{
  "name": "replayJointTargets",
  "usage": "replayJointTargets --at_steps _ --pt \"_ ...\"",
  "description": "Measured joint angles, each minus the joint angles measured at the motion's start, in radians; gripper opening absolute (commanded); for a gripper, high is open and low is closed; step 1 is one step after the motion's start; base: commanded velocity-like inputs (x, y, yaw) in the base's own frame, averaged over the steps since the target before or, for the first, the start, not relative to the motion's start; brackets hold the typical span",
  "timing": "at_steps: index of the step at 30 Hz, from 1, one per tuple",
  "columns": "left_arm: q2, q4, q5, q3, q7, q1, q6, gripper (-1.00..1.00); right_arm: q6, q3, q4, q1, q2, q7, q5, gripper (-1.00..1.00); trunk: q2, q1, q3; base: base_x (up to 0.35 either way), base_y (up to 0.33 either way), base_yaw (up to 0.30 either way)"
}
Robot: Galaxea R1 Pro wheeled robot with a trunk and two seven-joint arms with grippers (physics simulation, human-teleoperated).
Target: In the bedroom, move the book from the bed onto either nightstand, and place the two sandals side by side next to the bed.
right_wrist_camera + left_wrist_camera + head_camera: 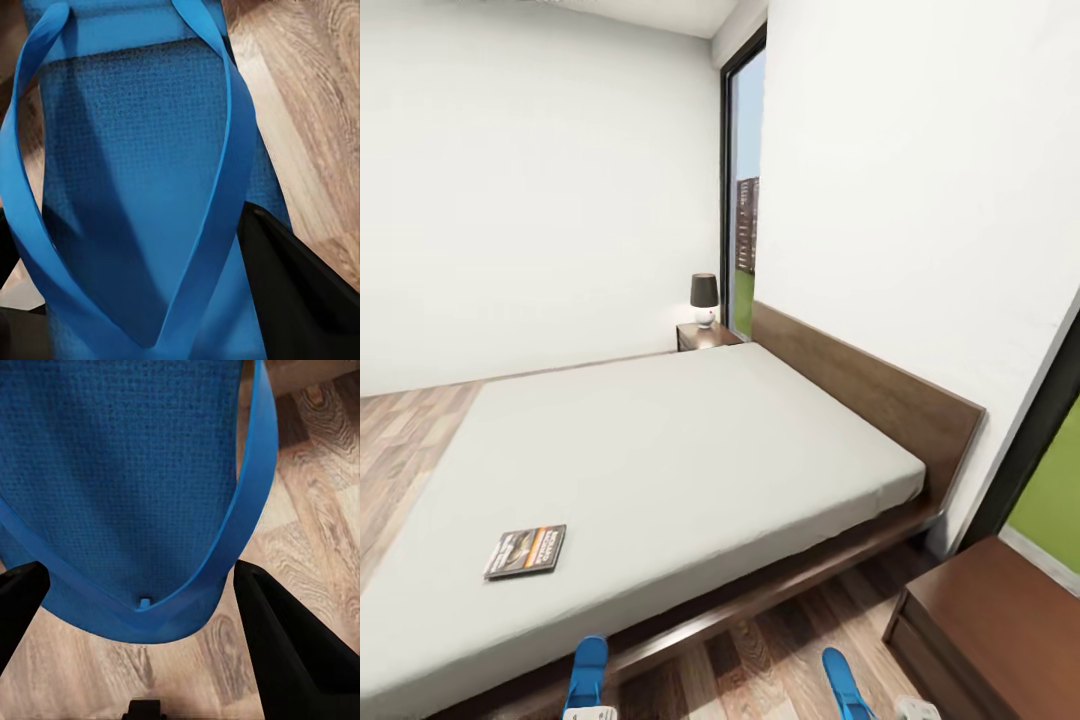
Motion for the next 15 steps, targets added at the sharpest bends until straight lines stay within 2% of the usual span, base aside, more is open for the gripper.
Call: replayJointTargets --at_steps 15 --pt "0.001 0.0 0.0 0.0 0.0 0.0 0.0 -1.0 0.0 0.0 0.0 0.0 0.0 0.0 0.0 -1.0 0.0 0.0 0.0 0.0 0.0 0.291"
